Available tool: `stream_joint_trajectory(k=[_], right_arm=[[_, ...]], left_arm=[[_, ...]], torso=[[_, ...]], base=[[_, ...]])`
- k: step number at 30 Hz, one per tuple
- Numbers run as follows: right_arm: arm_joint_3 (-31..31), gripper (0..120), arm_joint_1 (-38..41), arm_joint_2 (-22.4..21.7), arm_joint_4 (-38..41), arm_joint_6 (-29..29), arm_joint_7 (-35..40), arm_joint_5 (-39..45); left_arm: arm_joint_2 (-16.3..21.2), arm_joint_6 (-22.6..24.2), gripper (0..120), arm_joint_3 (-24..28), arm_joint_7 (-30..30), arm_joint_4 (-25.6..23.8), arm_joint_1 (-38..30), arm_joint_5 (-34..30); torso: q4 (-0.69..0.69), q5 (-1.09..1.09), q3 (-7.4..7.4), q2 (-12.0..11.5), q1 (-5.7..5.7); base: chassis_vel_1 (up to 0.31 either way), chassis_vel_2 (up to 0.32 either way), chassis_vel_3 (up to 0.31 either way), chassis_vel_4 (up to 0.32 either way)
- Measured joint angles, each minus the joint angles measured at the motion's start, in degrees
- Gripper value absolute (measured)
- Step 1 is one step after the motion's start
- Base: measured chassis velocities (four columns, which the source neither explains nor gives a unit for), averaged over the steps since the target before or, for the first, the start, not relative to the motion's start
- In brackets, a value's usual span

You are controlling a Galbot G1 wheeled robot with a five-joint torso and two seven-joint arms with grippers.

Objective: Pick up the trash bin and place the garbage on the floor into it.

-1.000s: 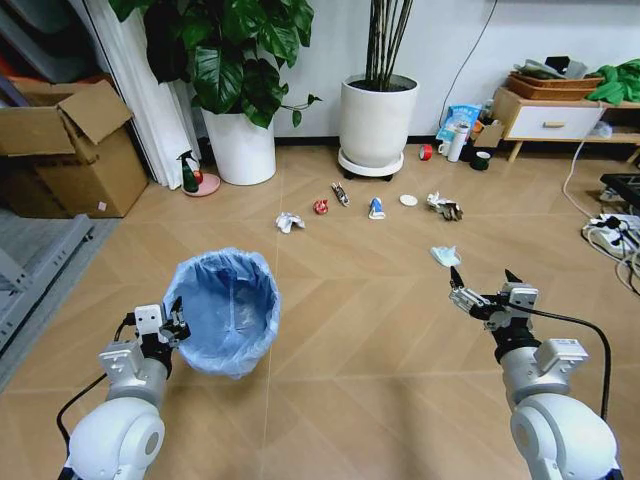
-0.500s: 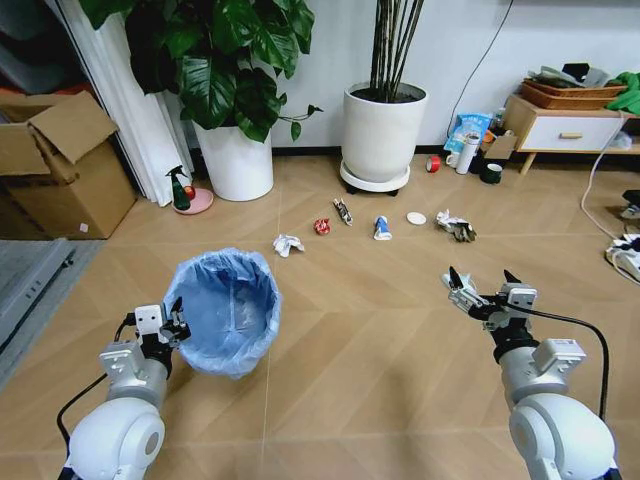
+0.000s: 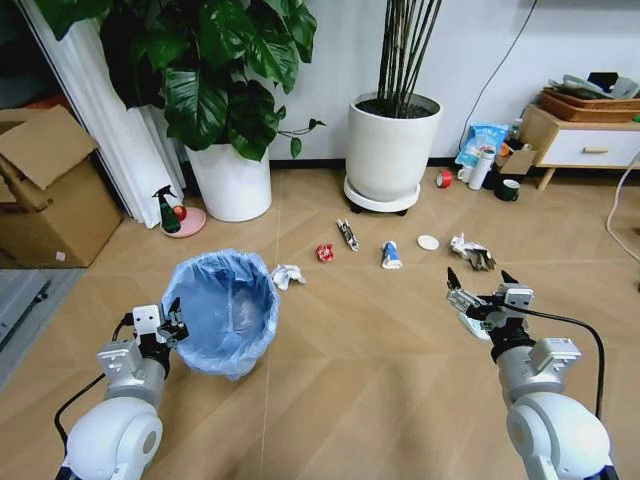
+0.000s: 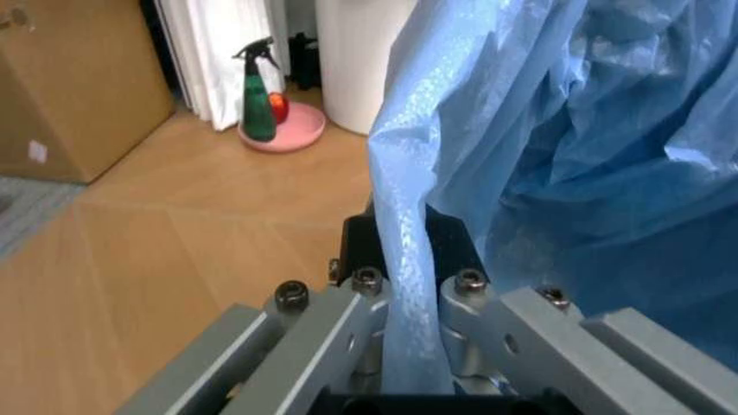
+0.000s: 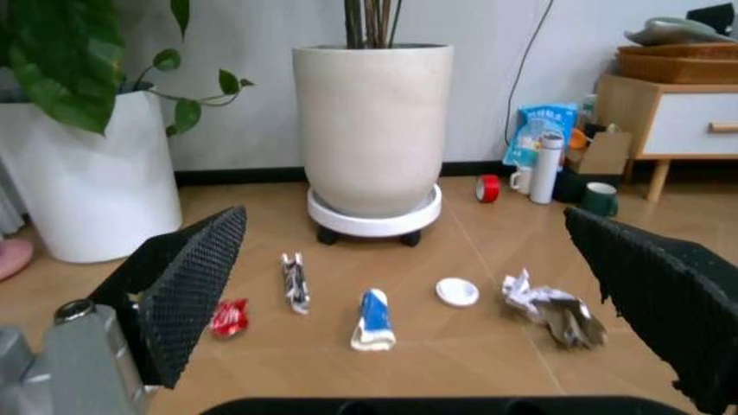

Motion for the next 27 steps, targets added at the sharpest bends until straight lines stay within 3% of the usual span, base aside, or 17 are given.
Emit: stream_joint_trajectory(k=[20,27], right_arm=[[-0.55,100,0.29,-0.33,-1.05,0.30,-0.06,-0.12],[-1.20,100,1.18,-2.48,-3.55,1.19,-0.91,1.32]], left_arm=[[-0.29,0.52,0,-1.11,-0.72,-0.08,-0.23,-0.50],[-0.02,2.06,0,-1.82,-0.34,0.45,-0.40,-1.15]], torso=[[-0.02,0.00,0.01,0.00,0.01],[0.00,0.00,0.02,-0.01,0.02]], base=[[-0.255,0.259,0.245,-0.258],[-0.131,0.149,0.126,-0.119]])
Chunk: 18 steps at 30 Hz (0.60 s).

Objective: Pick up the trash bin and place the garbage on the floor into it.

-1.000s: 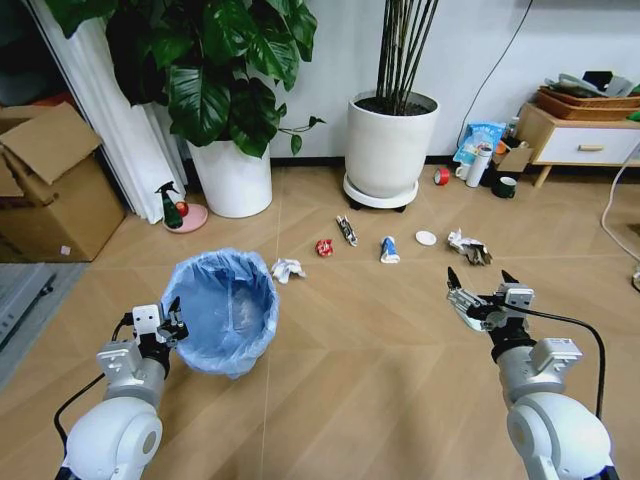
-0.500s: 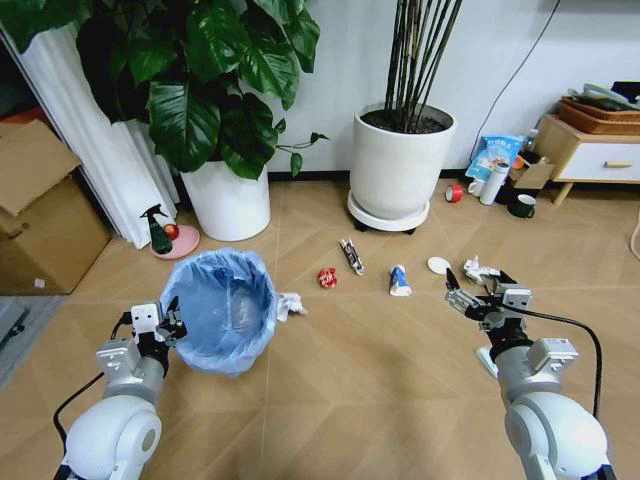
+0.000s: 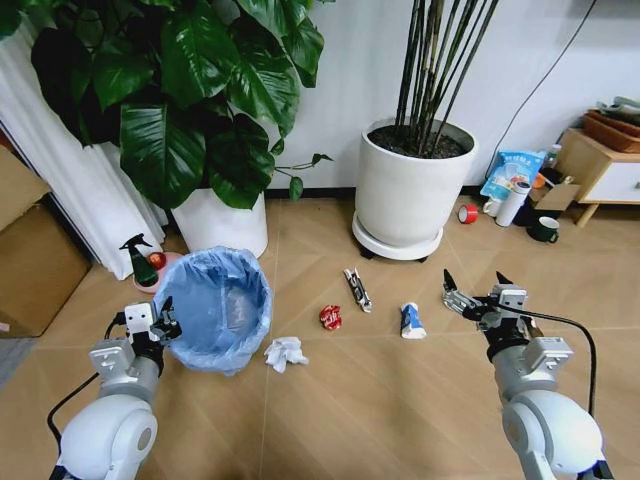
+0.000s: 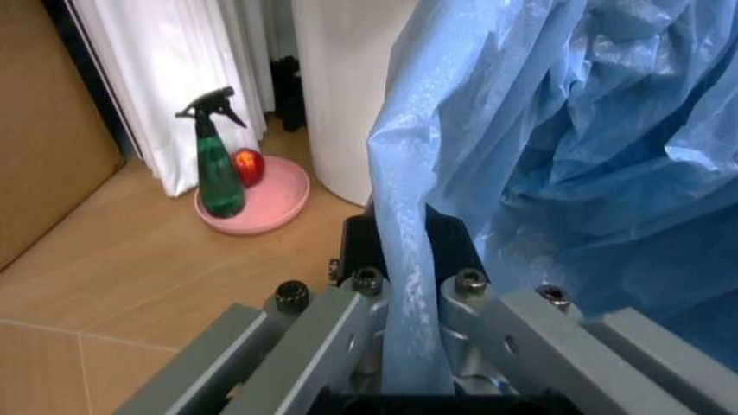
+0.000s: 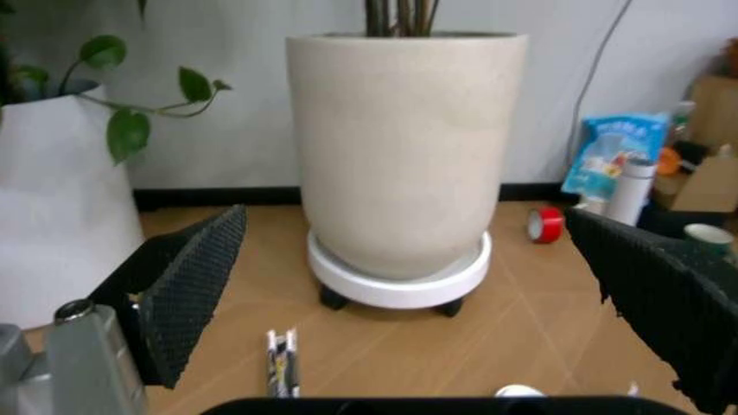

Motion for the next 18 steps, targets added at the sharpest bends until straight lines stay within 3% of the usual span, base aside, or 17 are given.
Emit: stream_joint_trajectory(k=[8,15,18], right_arm=[[-1.41,100,0.71,-4.87,-4.14,1.88,-3.07,1.96],[-9.15,100,5.22,-11.96,-9.71,2.33,-3.39,3.84],[-11.42,100,6.30,-12.97,-10.42,2.03,-3.41,4.41]], left_arm=[[0.60,0.49,0,-0.41,1.39,1.25,-0.51,-0.45],[0.09,0.21,0,-5.01,2.14,0.93,1.39,-0.07],[0.33,0.22,0,-6.08,2.05,0.59,1.61,-0.28]], torso=[[-0.04,0.01,-0.02,0.01,-0.03],[0.01,0.01,-0.01,0.00,-0.02],[0.00,-0.01,-0.01,0.00,-0.02]], base=[[0.030,-0.045,-0.030,0.056],[0.001,-0.007,-0.007,0.005],[0.000,0.000,0.000,0.000]])
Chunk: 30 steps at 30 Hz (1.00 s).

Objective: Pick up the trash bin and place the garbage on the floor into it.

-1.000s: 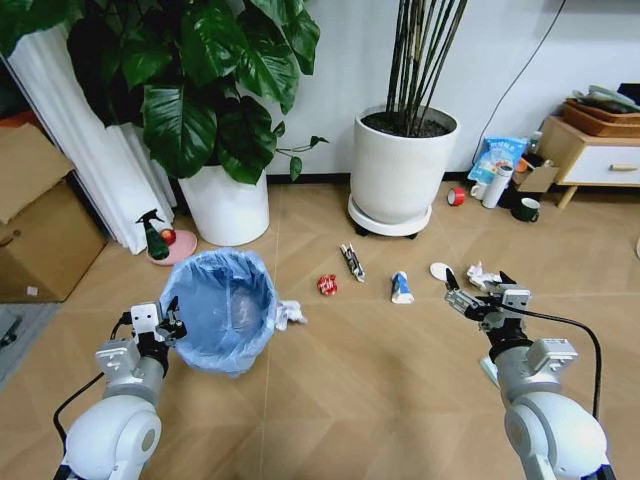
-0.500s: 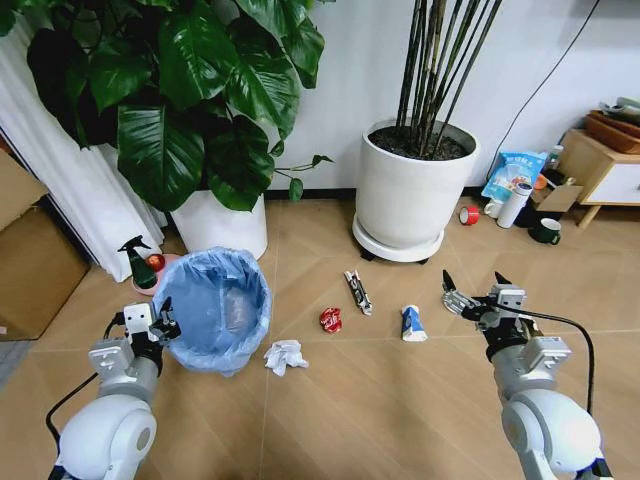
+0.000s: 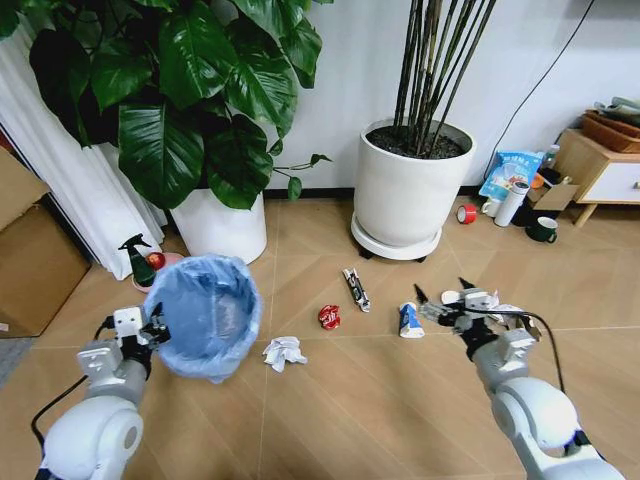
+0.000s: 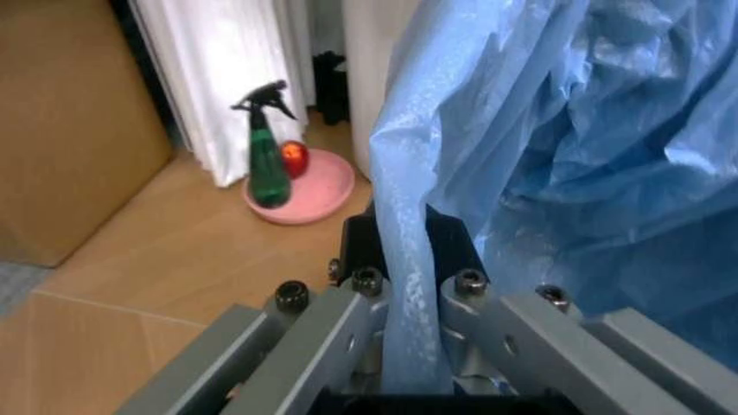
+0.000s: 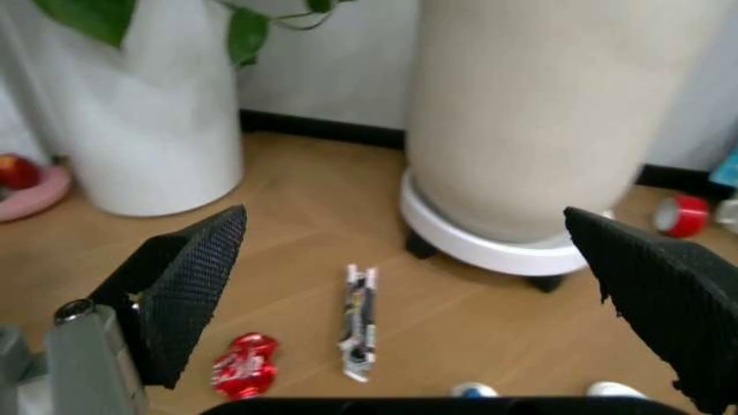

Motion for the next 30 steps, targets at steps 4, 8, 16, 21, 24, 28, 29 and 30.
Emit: stream_joint_trajectory(k=[4,8,16,21,24,28,29,30], right_arm=[[-4.28,100,2.28,-1.61,-2.83,-0.20,-0.07,1.21],[-12.43,100,8.41,-4.75,-7.95,-0.02,-1.76,2.70],[-33.00,100,24.30,-6.24,-21.36,0.07,-6.25,10.07],[-43.78,100,33.19,-3.38,-31.36,0.75,-9.29,11.90],[-48.42,100,37.94,0.44,-37.06,2.02,-10.38,11.91],[-54.15,100,43.12,7.03,-45.60,2.19,-12.14,13.12],[-54.15,100,43.12,7.03,-45.60,2.19,-12.14,13.12],[-55.23,100,43.89,8.05,-47.52,2.01,-12.75,13.30]], left_arm=[[0.09,0.07,0,-1.10,-0.11,-0.63,0.59,-0.20],[-0.01,0.07,0,-2.01,-0.28,-1.28,1.44,-0.22],[0.89,0.90,0,-2.25,-1.23,-1.03,1.37,-1.18],[2.10,2.21,0,-1.59,-1.65,-0.39,0.88,-3.12],[2.49,2.81,0,-1.13,-1.69,-0.06,0.55,-4.10],[3.54,3.48,0,-0.15,-1.72,0.89,-0.60,-5.91],[3.54,3.48,0,-0.15,-1.72,0.89,-0.60,-5.91],[3.71,3.54,0,0.04,-1.73,1.19,-0.96,-6.15]], torso=[[-0.02,0.02,0.00,0.00,0.00],[-0.01,-0.01,0.00,0.00,0.00],[0.01,0.01,0.01,0.00,0.00],[-0.02,0.00,0.01,-0.01,0.01],[-0.01,-0.02,0.01,0.00,0.01],[0.02,-0.01,0.01,0.00,0.01],[0.02,-0.01,0.01,0.00,0.01],[0.02,0.00,0.01,0.00,0.01]], base=[[0.000,0.000,0.000,0.000],[0.000,0.000,0.000,0.000],[0.000,0.000,0.000,0.000],[0.000,0.000,0.000,0.000],[0.000,0.000,0.000,0.000],[0.000,0.000,0.000,0.000],[0.000,0.000,0.000,0.000],[0.000,0.000,0.000,0.000]])
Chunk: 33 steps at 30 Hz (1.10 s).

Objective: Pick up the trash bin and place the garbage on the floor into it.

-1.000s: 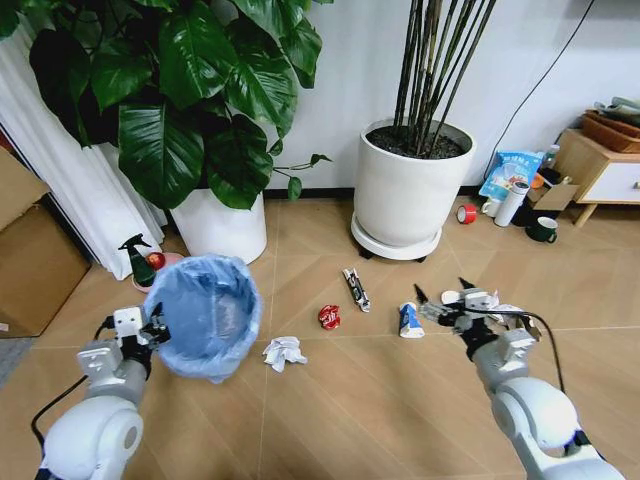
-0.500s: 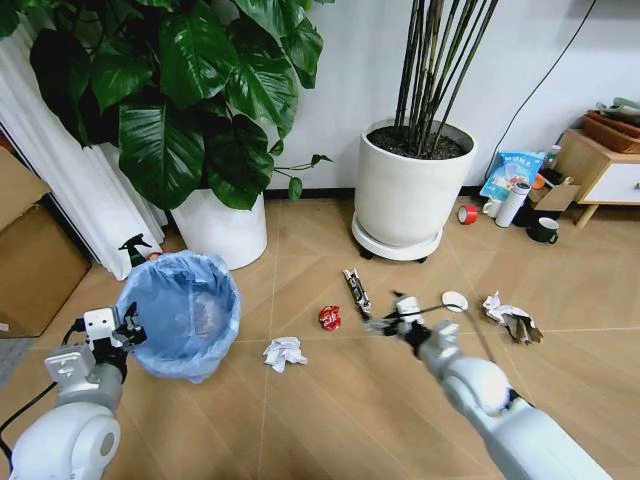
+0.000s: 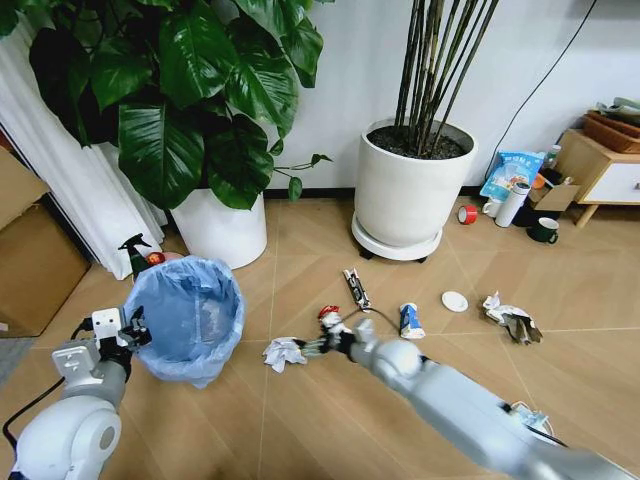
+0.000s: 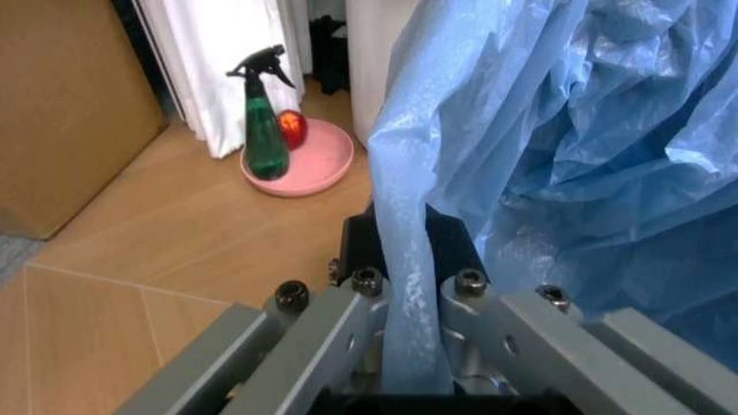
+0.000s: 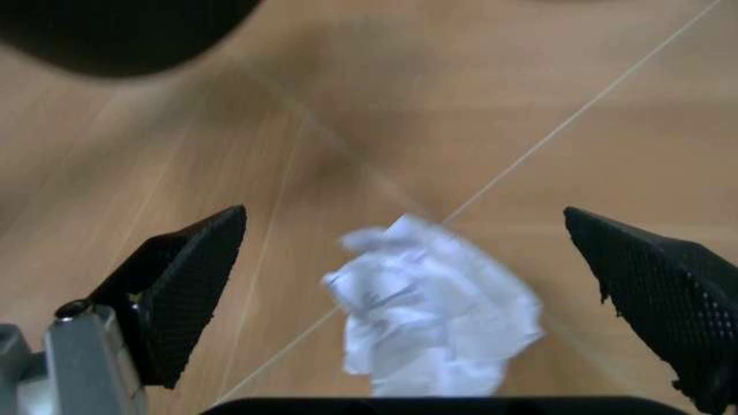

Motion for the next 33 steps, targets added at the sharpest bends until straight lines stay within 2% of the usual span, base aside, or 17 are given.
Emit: stream_joint_trajectory(k=[6,14,21,29,33], right_arm=[[-3.05,100,2.51,4.03,-10.01,-0.14,-2.05,-0.17],[-4.26,100,3.57,6.88,-17.40,0.59,-3.20,-0.57],[-3.42,100,4.43,11.42,-26.41,3.04,-3.99,-2.32],[-1.33,100,4.66,14.33,-30.84,3.91,-5.27,-3.51],[-0.47,88,4.65,14.80,-31.60,4.34,-5.69,-3.87]], left_arm=[[0.35,0.33,0,1.77,-0.32,0.59,-2.14,-1.28],[1.38,0.96,0,2.24,-0.29,-0.03,-2.42,-2.17],[2.04,1.29,0,2.36,-0.38,-0.31,-2.68,-2.94],[2.24,1.31,0,2.15,-0.36,-0.53,-2.33,-3.07],[2.24,1.31,0,2.44,-0.33,-0.57,-2.47,-3.06]], torso=[[-0.04,0.00,0.00,0.00,0.00],[-0.02,0.01,-0.01,0.00,0.00],[-0.02,0.00,-0.01,0.00,0.00],[-0.02,0.00,-0.01,0.00,0.00],[-0.02,0.00,-0.01,0.01,-0.01]], base=[[0.000,0.000,0.000,0.000],[0.000,0.000,0.000,0.000],[0.000,0.000,0.000,0.000],[0.000,0.000,0.000,0.000],[0.000,0.000,0.000,0.000]])
